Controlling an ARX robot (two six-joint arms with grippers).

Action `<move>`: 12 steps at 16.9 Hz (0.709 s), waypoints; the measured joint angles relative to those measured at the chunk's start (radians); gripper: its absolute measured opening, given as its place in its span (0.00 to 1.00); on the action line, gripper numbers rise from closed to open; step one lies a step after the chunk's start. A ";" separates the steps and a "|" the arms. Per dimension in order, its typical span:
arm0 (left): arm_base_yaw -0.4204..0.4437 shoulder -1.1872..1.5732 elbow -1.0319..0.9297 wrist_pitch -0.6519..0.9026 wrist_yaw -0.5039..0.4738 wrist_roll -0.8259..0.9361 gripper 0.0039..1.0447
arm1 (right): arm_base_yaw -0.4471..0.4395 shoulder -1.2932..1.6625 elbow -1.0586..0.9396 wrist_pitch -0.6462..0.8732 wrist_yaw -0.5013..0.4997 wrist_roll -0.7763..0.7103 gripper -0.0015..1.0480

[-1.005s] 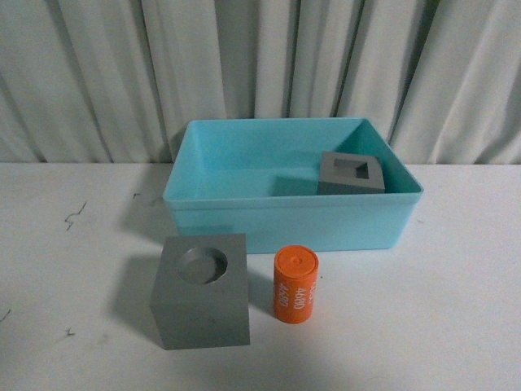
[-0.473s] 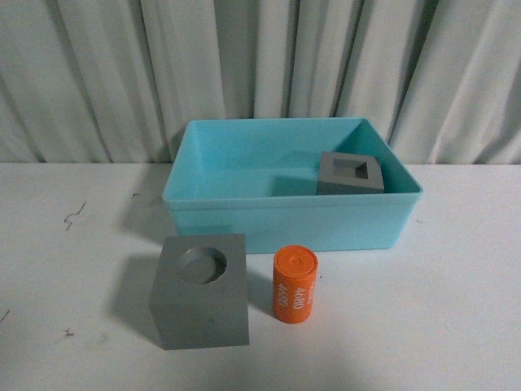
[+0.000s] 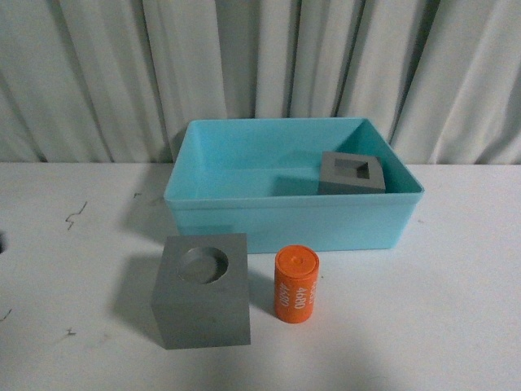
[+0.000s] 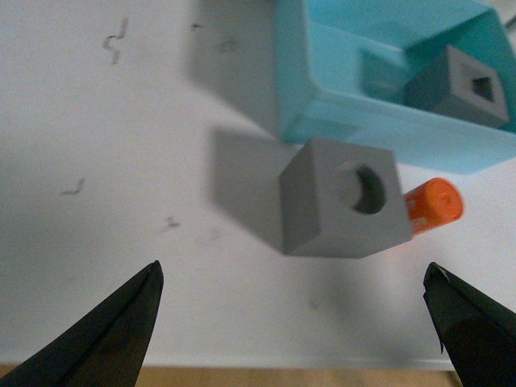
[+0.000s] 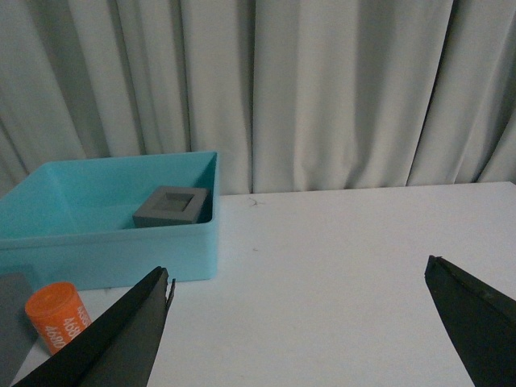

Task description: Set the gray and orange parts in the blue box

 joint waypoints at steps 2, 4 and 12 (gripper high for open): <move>-0.127 0.327 0.130 0.195 0.028 -0.003 0.94 | 0.000 0.000 0.000 0.000 0.000 0.000 0.94; -0.163 0.475 0.195 0.258 0.037 -0.003 0.94 | 0.000 0.000 0.000 0.000 0.000 0.000 0.94; -0.097 0.970 0.344 0.423 0.086 0.064 0.94 | 0.000 0.000 0.000 0.000 0.000 0.000 0.94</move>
